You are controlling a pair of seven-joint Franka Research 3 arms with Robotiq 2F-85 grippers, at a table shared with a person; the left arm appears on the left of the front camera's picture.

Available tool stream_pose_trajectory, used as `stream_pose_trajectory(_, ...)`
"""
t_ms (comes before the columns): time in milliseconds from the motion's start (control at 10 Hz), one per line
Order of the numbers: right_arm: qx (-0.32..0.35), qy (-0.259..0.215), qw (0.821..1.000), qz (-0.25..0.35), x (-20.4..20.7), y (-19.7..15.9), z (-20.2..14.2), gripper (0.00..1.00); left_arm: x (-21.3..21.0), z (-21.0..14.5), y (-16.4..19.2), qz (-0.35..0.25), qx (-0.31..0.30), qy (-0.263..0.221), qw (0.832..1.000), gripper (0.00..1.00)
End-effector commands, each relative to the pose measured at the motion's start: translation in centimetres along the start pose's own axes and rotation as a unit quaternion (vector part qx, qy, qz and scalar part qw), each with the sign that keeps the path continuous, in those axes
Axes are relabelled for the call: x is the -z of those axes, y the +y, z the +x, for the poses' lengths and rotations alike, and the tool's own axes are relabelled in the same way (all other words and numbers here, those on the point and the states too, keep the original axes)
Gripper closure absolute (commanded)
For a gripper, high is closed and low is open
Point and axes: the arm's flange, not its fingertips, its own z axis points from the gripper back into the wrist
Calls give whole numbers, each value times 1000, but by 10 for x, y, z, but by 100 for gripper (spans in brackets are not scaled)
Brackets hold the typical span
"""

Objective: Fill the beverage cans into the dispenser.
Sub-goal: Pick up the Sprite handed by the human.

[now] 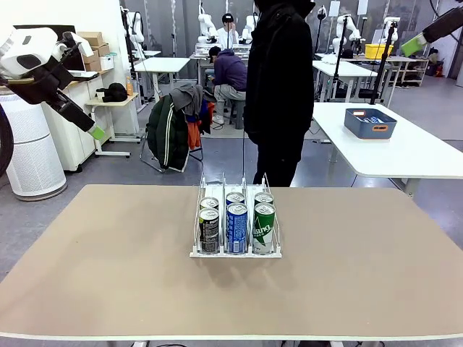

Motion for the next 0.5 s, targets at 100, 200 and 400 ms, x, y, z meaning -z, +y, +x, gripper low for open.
stream_pose_trajectory(100,-12,15,1000,10,-24,-1,-2,0,0,0,5,-8,8,1,1000,0)
stream_pose_trajectory(200,-19,15,1000,20,-25,-2,-1,0,0,0,5,-8,8,1,1000,0)
stream_pose_trajectory(400,-9,6,1000,12,-26,4,0,0,0,0,5,-8,8,1,1000,0)
